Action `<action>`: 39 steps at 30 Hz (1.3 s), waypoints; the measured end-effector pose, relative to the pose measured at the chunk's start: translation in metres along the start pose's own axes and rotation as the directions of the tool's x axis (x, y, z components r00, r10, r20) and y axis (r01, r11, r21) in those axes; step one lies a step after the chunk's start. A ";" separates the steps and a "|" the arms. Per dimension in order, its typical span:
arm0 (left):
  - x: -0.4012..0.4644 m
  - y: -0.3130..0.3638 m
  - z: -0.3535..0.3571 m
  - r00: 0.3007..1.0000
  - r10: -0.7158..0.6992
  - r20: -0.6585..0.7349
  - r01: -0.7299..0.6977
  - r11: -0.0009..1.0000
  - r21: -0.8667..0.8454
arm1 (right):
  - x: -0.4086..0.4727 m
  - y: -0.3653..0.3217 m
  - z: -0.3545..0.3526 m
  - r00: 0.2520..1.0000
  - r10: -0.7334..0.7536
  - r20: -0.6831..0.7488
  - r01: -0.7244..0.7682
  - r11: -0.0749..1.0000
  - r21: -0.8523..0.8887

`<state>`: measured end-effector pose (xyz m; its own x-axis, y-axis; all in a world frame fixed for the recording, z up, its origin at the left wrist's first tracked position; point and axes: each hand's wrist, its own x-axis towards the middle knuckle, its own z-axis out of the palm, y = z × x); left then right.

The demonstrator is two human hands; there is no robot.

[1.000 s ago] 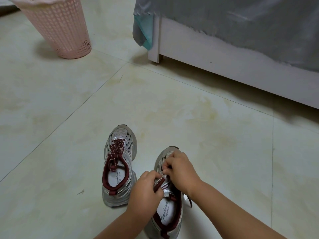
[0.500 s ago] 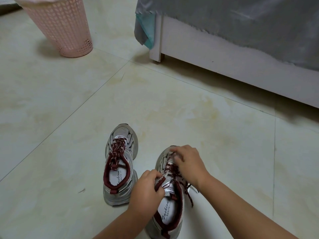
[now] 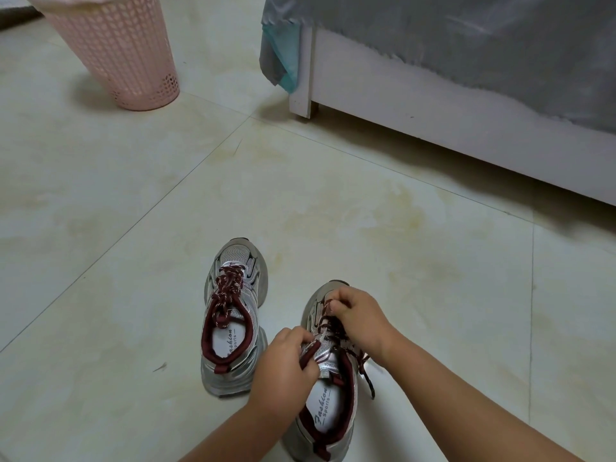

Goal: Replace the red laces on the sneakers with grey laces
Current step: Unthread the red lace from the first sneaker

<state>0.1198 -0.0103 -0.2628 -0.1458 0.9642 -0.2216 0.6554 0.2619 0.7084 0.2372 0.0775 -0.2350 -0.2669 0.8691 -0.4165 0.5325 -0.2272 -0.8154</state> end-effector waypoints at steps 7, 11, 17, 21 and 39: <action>-0.001 -0.001 0.000 1.000 0.006 -0.002 -0.006 1.000 0.009 | -0.005 0.003 0.010 0.998 -0.039 0.039 0.048 0.959 -0.281; -0.002 -0.001 -0.001 1.000 0.015 0.003 -0.015 1.000 0.008 | -0.003 -0.007 0.000 0.986 0.120 -0.115 -0.081 0.952 0.295; -0.003 -0.001 -0.001 1.000 0.007 0.008 -0.007 1.000 0.007 | 0.002 -0.011 -0.024 0.946 0.226 -0.232 -0.047 0.805 0.591; -0.002 -0.001 -0.001 1.000 0.003 0.006 -0.003 1.000 0.014 | 0.000 -0.004 -0.017 0.992 0.038 -0.123 -0.017 0.986 0.166; -0.002 -0.001 0.000 1.000 0.008 0.015 -0.009 1.000 0.007 | -0.002 0.010 -0.023 0.952 0.258 -0.166 -0.175 0.901 0.396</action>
<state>0.1197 -0.0124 -0.2630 -0.1292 0.9656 -0.2256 0.6616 0.2534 0.7058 0.2612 0.0835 -0.2326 0.0167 0.8416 -0.5399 0.2081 -0.5310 -0.8214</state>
